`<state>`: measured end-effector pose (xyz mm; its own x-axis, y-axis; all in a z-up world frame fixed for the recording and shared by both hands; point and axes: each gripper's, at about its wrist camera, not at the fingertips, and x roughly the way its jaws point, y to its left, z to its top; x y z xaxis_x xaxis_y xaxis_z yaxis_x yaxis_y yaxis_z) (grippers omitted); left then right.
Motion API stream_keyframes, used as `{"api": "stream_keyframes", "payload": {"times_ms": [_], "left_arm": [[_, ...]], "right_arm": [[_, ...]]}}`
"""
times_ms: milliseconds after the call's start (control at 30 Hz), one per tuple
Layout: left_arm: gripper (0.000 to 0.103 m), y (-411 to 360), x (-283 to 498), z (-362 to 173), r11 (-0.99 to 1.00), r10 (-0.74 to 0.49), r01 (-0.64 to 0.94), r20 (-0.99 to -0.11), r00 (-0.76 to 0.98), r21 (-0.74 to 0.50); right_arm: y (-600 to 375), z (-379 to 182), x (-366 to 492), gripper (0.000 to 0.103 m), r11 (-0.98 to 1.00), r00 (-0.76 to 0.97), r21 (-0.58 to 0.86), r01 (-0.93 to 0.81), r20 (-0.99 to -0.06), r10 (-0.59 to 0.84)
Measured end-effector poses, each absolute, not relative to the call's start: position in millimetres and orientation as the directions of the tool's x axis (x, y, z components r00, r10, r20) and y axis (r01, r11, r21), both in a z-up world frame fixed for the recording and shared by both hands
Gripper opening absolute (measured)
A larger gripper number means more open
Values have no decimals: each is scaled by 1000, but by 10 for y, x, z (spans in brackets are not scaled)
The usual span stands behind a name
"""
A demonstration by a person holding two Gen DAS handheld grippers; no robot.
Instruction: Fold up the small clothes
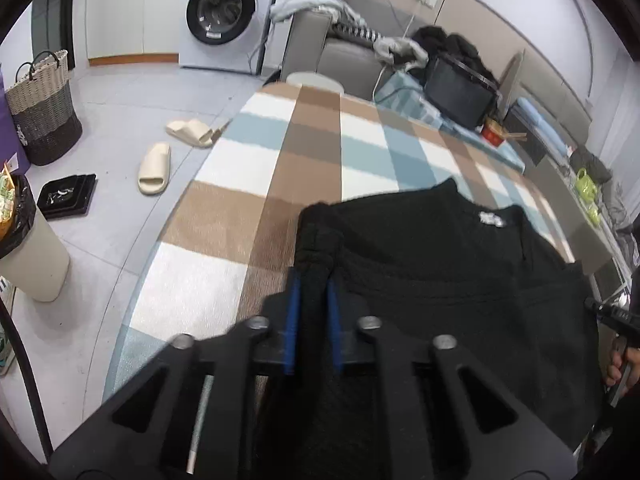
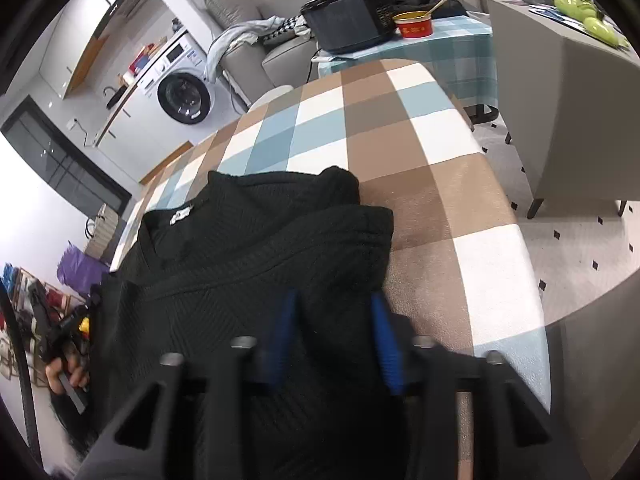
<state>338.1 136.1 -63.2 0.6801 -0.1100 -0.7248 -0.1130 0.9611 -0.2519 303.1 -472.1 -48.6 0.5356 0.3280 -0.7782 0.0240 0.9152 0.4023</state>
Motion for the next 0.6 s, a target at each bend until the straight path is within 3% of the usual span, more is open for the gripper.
{"api": "stream_keyframes", "payload": {"times_ms": [67,133,400,600], "left_arm": [[6,1397,3340,-587,954,-124,-112,-708,695,-276],[5,1445,3284,-533,946,-140,-112,-694,706,-305],[5,1527,3104,-314,931,-173,-92,-649,740,-354],[5,1549,3231,-184,924,-182,-93,-639,748,-372]], "right_arm": [[-4742,-450,3000,13,916,560,401,11,-761,327],[-4786,-394,2948,9,905,586,425,-1,-733,345],[-4682,-18,2709,7,908,702,406,-104,-616,356],[-4555,143,2802,7,929,725,360,-86,-617,306]]}}
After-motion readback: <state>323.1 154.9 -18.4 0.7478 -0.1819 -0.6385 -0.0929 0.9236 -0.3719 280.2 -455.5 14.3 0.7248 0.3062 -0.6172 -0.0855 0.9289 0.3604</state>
